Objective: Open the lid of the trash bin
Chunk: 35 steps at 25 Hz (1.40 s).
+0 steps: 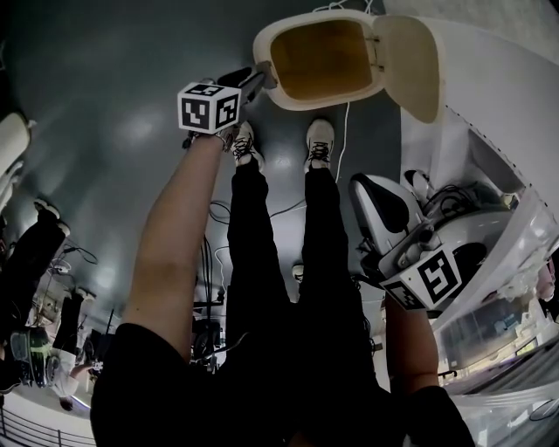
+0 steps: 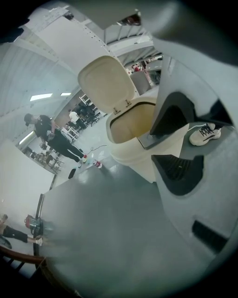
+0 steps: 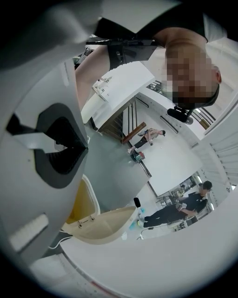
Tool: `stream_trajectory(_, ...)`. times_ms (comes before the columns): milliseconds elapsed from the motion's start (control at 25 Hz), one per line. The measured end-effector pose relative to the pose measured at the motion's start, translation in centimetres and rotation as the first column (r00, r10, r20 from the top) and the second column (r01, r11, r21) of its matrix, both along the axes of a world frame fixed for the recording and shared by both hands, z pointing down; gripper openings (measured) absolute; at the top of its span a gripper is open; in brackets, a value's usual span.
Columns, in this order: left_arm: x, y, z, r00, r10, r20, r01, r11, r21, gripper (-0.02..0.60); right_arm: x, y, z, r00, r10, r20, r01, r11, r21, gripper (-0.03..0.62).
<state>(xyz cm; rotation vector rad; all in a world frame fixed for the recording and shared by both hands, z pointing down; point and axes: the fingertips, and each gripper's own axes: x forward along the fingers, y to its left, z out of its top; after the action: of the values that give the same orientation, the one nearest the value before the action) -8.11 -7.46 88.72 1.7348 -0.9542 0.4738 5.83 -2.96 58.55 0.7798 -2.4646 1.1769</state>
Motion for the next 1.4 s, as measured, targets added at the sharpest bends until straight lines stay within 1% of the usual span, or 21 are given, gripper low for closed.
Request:
stream_trajectory(120, -0.1, 0.1, -0.1, 1.000, -0.012, -0.009, 0.012, 1.000, 0.004, 0.141, 0.1, 0.4, 0.1, 1.000, -0.009, -0.013, 0.009, 1.000, 0.005, 0.009)
stream_trajectory(440, -0.2, 0.0, -0.2, 1.000, -0.020, 0.008, 0.020, 1.000, 0.013, 0.135, 0.0, 0.9, 0.1, 1.000, -0.009, -0.013, 0.009, 1.000, 0.008, 0.009)
stream_trajectory(560, 0.1, 0.1, -1.0, 1.000, -0.007, 0.025, 0.007, 1.000, 0.015, 0.104, 0.3, 1.2, -0.6, 1.000, -0.014, -0.021, 0.015, 1.000, 0.019, 0.009)
stream_trajectory(600, 0.3, 0.1, -1.3, 0.999, 0.000, 0.038, -0.001, 1.000, 0.017, 0.070, 0.4, 1.3, -0.9, 1.000, -0.014, -0.022, 0.015, 1.000, 0.022, 0.009)
stream_trajectory(640, 0.4, 0.1, -1.5, 0.999, 0.005, 0.052, -0.006, 1.000, 0.019, 0.062, 0.6, 1.3, -1.1, 1.000, -0.014, -0.024, 0.015, 1.000, 0.024, 0.009)
stream_trajectory(680, 0.3, 0.0, -1.7, 0.998, 0.004, 0.062, -0.006, 1.000, 0.022, 0.041, 0.7, 1.3, -1.3, 1.000, -0.015, -0.026, 0.015, 1.000, 0.026, 0.009)
stream_trajectory(720, 0.2, -0.2, -2.0, 0.998, -0.004, 0.064, 0.003, 1.000, 0.026, 0.002, 0.8, 1.3, -1.5, 0.999, -0.015, -0.029, 0.016, 0.999, 0.030, 0.009)
stream_trajectory(800, -0.2, -0.7, -3.3, 0.998, -0.021, 0.056, 0.018, 0.999, 0.047, 0.002, 1.0, 0.9, -2.1, 0.999, -0.014, -0.034, 0.016, 0.999, 0.041, 0.009)
stream_trajectory(960, -1.7, -1.4, -7.7, 0.998, -0.013, 0.068, 0.005, 0.994, 0.112, 0.002, 0.5, -0.1, -4.7, 1.000, -0.012, -0.026, 0.014, 0.996, 0.089, 0.008)
stream_trajectory(1160, -3.6, -1.1, -15.0, 0.997, -0.054, 0.056, 0.043, 0.982, 0.183, 0.002, 0.1, -0.6, -9.5, 1.000, -0.011, -0.019, 0.014, 0.988, 0.154, 0.009)
stream_trajectory(1280, -3.5, -1.2, -21.0, 0.998, -0.044, 0.035, 0.034, 0.965, 0.259, 0.002, 0.5, -0.9, -12.9, 1.000, 0.009, -0.014, -0.006, 0.980, 0.200, 0.009)
stream_trajectory(1400, -2.7, -1.2, -28.0, 1.000, -0.002, 0.002, 0.001, 0.936, 0.351, 0.002, 1.1, -1.3, -16.3, 0.999, 0.036, 0.002, -0.035, 0.967, 0.251, 0.008)
